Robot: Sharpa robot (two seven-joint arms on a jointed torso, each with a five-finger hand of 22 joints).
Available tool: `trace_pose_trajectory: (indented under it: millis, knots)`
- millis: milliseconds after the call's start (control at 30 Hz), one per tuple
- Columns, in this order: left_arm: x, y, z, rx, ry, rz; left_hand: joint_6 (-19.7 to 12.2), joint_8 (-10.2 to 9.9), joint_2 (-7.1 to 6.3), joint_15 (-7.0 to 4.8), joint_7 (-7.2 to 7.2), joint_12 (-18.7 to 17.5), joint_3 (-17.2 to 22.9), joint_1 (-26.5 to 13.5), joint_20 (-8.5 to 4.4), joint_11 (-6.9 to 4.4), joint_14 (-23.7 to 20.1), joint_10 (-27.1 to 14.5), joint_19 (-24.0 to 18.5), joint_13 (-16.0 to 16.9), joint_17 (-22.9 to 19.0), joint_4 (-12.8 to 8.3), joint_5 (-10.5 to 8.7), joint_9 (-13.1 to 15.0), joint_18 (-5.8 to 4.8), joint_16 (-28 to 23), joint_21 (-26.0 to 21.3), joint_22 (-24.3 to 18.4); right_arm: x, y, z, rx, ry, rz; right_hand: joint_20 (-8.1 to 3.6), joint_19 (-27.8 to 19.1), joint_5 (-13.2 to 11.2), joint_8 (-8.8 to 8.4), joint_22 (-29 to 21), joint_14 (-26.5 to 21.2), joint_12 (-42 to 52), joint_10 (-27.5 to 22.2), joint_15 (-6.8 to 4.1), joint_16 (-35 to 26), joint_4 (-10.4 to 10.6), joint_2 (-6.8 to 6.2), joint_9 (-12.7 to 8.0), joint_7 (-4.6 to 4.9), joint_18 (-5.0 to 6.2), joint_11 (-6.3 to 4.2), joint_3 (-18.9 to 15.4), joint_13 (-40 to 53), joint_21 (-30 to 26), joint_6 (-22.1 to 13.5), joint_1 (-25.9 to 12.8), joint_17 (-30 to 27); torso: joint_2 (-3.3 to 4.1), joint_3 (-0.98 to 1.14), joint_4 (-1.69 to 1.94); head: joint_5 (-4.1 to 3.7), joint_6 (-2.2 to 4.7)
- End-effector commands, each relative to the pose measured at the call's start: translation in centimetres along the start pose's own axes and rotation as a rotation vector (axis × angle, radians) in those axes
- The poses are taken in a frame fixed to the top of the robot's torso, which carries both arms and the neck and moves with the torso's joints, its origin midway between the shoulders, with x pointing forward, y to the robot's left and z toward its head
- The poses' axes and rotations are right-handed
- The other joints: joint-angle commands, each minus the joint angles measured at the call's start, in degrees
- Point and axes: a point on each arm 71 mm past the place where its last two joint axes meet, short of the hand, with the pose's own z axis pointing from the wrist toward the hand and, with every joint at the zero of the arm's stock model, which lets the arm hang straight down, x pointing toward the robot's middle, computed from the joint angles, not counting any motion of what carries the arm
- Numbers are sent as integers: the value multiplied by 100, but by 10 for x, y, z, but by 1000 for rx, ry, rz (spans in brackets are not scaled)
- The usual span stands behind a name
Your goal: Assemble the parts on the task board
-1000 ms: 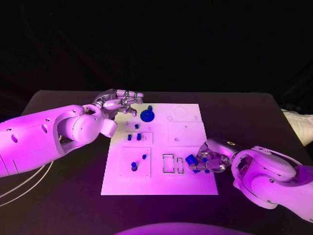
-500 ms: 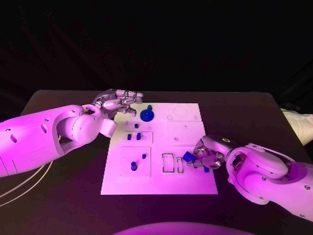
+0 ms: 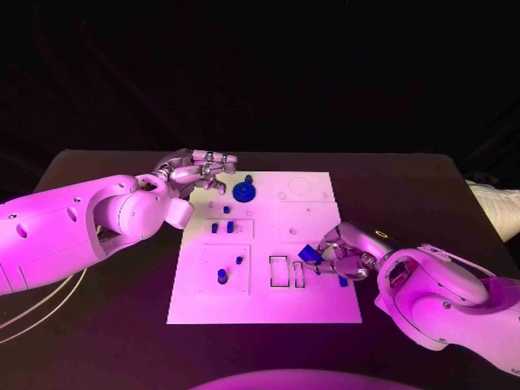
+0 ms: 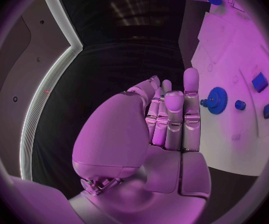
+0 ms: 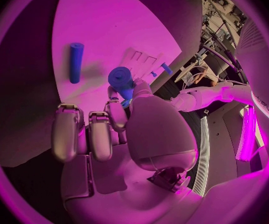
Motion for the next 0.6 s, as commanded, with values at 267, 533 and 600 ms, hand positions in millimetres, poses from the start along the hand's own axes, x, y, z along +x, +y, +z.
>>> trace_pose_trajectory:
  millis: [267,533,600]
  knots:
    - [4,0,0,2,31,-9,-53,21,22,9,-9,34,-40,-74,31,12,-40,-60,-1,10,-7,11,13,-8,108,-17,-39,-10,3,7,5,24,58,89,-36,44,136,24,7,443,1,225,-56,-15,14,204,164,-104,-91,-160,-65,22,21,192,-223,777,-3,-2,-7,41,0]
    - [8,0,0,2,38,-5,-53,21,22,9,-9,34,-40,-74,31,12,-40,-60,-1,10,-7,11,13,-8,108,-17,-39,-10,15,24,11,11,131,88,-60,50,79,58,2,438,-25,253,-82,-35,18,329,218,-141,-90,-190,-126,28,14,272,-403,749,0,-4,-3,32,-1]
    - [9,0,0,2,41,-5,-53,21,22,9,-9,34,-40,-74,31,12,-40,-60,-1,10,-7,11,13,-8,108,-17,-39,-10,17,28,12,7,142,87,-67,53,15,63,4,438,-32,261,-89,-36,12,341,231,-148,-91,-198,-145,31,14,282,-426,750,2,-5,0,34,2]
